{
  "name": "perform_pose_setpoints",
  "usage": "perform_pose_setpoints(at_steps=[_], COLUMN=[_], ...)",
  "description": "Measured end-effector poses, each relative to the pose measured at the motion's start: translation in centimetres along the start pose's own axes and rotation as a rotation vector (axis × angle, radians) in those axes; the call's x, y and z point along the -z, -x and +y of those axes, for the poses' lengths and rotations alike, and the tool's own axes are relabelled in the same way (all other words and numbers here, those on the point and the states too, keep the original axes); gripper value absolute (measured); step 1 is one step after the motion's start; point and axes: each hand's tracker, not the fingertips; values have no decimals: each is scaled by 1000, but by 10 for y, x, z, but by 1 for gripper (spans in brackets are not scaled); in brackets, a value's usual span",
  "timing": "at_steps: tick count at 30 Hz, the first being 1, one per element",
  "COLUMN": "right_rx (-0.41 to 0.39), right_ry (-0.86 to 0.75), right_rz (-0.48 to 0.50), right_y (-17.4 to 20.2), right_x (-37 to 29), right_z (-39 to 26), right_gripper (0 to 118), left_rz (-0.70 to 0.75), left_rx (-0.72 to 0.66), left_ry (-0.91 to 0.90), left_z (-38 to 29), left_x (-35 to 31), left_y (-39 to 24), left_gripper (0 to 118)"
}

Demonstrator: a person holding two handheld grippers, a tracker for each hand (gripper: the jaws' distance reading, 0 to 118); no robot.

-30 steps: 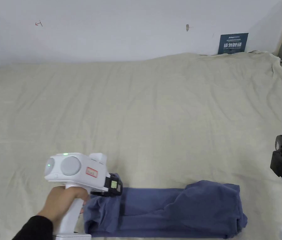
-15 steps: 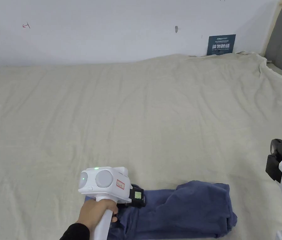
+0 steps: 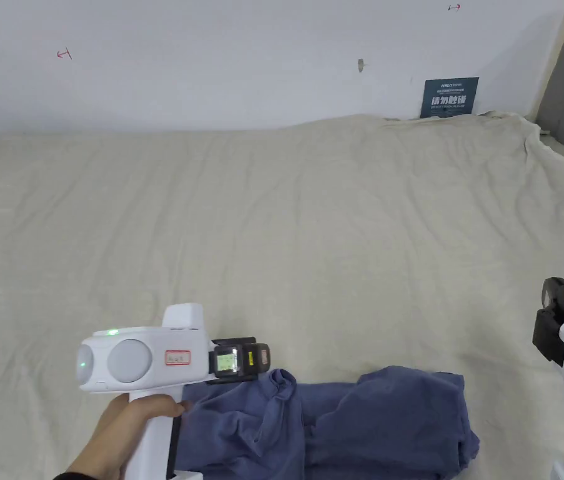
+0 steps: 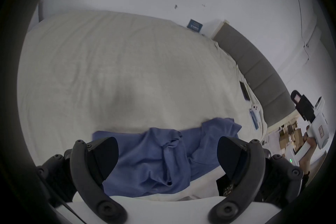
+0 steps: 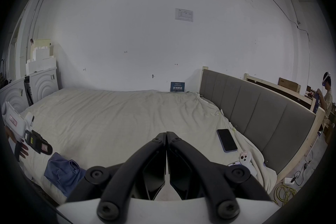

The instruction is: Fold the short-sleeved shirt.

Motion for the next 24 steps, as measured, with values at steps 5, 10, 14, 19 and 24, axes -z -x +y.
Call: perform_pose_setpoints(at_steps=[5, 10, 14, 19, 24], right_rx=[-7, -6, -4, -2, 3], right_ry=[-4, -2, 3, 13, 27], right_rz=[3, -1, -5, -12, -20], right_y=[1, 1, 0, -3, -9], right_x=[-1, -1, -2, -2, -1], right_z=[2, 2, 0, -3, -7], right_gripper=[0, 0, 0, 0, 0], left_rz=[131, 176, 219, 227, 216], left_rx=[3, 86, 110, 131, 133], left_ry=[-101, -183, -167, -110, -46], left_z=[-7, -27, -46, -74, -99], left_x=[-12, -5, 16, 42, 70], left_y=[24, 36, 41, 40, 33], left_gripper=[97, 15, 0, 0, 0])
